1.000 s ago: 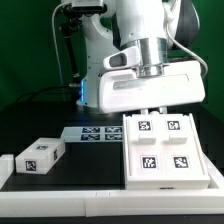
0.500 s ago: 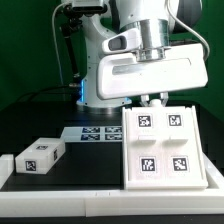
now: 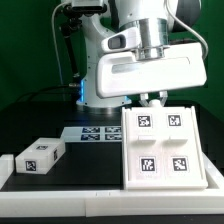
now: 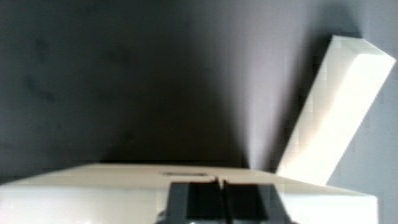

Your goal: Assemble cabinet

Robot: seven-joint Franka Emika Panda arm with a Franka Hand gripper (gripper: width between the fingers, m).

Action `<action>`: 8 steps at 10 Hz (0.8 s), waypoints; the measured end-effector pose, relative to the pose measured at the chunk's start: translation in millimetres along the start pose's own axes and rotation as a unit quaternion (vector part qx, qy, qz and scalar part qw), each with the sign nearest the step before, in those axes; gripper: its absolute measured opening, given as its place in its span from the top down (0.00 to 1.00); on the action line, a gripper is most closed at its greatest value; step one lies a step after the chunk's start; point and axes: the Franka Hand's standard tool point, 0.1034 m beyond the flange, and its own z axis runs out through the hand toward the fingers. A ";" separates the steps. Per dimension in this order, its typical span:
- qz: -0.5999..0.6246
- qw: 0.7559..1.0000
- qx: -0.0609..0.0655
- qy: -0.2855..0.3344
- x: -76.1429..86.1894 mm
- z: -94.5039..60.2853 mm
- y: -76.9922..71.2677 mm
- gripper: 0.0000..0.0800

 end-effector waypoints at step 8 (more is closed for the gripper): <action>-0.005 1.000 0.007 -0.010 18.1 -17.9 -5.6 1.00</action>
Offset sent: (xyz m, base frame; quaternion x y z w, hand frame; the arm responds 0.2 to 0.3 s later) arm 0.0000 0.0000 0.0000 0.0000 0.0000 0.0000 1.0000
